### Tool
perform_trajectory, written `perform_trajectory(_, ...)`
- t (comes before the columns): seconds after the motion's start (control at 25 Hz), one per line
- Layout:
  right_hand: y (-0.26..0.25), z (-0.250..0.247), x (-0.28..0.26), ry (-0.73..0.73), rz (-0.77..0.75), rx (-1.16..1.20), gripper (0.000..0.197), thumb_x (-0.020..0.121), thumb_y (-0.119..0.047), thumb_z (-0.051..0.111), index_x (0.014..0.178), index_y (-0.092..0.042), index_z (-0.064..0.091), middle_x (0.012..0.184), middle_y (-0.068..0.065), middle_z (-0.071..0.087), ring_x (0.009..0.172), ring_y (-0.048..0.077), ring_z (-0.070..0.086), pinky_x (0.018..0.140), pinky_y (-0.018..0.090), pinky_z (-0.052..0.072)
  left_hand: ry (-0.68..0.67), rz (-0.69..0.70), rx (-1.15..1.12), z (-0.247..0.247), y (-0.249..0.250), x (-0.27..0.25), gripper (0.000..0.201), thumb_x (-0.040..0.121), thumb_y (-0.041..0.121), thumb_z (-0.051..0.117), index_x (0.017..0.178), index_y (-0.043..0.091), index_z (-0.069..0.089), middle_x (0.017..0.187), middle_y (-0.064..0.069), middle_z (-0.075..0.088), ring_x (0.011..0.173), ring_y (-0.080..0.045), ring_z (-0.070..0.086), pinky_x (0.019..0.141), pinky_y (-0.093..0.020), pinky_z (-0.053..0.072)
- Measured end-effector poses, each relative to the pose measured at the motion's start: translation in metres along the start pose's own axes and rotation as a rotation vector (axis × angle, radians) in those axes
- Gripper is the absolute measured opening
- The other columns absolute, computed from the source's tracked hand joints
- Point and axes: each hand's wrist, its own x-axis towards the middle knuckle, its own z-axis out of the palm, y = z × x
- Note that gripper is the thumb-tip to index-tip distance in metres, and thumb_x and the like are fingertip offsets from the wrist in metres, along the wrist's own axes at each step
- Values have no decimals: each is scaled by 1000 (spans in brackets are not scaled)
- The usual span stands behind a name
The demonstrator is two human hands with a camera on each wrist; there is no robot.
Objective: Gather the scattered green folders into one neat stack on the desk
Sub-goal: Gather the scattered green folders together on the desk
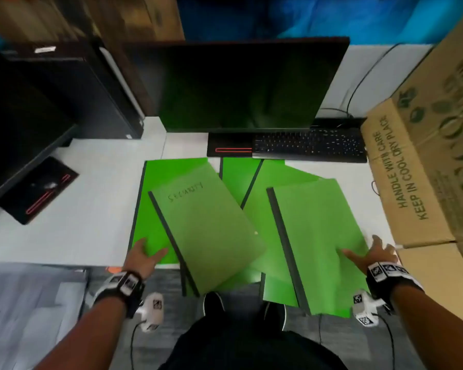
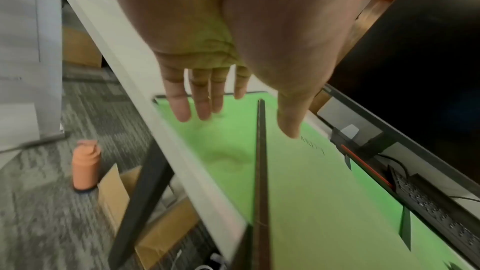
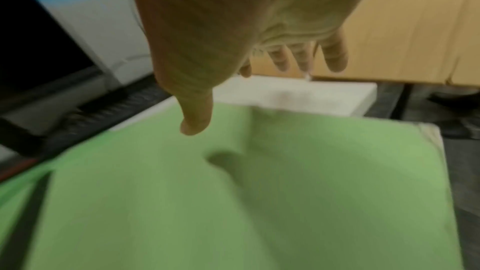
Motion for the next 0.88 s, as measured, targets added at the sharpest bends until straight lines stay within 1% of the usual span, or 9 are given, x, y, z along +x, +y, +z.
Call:
perform_trajectory(0.08,-15,10,-2,-68,75,-1,118,54,-71,79,144,-18,25,145,26,31,133,47,32,101,61,37,-62,-85,78,18,23,9,129,55,65,82,154,8,23,156,-19,36,140,-37,41,111,-50,39)
perform_trajectory(0.16,-32,27,-5,-88,86,-31,128,49,-74,78,147,-16,19,150,26,24,138,48,26,104,65,34,-103,-123,190,38,48,12,143,46,75,79,155,9,14,161,-16,26,146,-37,31,116,-51,33)
perform_trajectory(0.24,-51,42,-12,-63,62,-57,136,45,-77,77,149,-14,16,153,28,22,139,47,26,105,65,32,-91,-91,299,59,66,8,138,52,66,82,155,10,10,162,-15,22,147,-37,25,118,-49,28)
perform_trajectory(0.32,-72,47,-17,-33,24,-68,140,42,-79,76,149,-12,16,150,27,27,136,45,31,105,62,34,-85,-37,300,73,82,0,133,58,53,86,156,14,5,162,-13,18,148,-36,20,118,-51,26)
perform_trajectory(0.44,-101,51,-28,-51,2,-97,136,44,-76,79,147,-12,17,146,24,30,133,41,33,105,57,35,-62,90,316,91,91,-12,120,65,47,84,156,19,11,163,-9,18,148,-34,20,116,-53,26)
perform_trajectory(0.56,-121,57,-33,-30,6,-59,113,50,-53,88,138,-13,30,134,20,36,123,39,38,100,53,40,-90,224,272,106,98,-18,110,67,36,85,155,23,18,161,-7,26,147,-32,22,115,-55,24)
perform_trajectory(0.68,-138,54,-28,-78,89,81,83,63,-42,83,128,-9,42,129,18,41,120,38,41,98,51,40,-110,244,170,119,111,-21,106,68,30,85,153,26,23,157,-6,34,146,-30,27,116,-55,25)
perform_trajectory(0.8,-149,42,-11,-127,110,327,54,79,-36,61,121,-2,58,127,21,58,115,39,56,97,49,47,-139,143,19,128,126,-17,109,66,44,84,153,23,23,155,-6,39,143,-31,34,115,-56,29)
perform_trajectory(0.88,-154,37,-2,-128,110,440,48,89,-34,51,119,2,63,125,25,62,113,40,60,97,47,48,-121,10,-38,130,140,-8,119,61,60,79,155,19,17,156,-7,39,143,-33,36,114,-58,31)
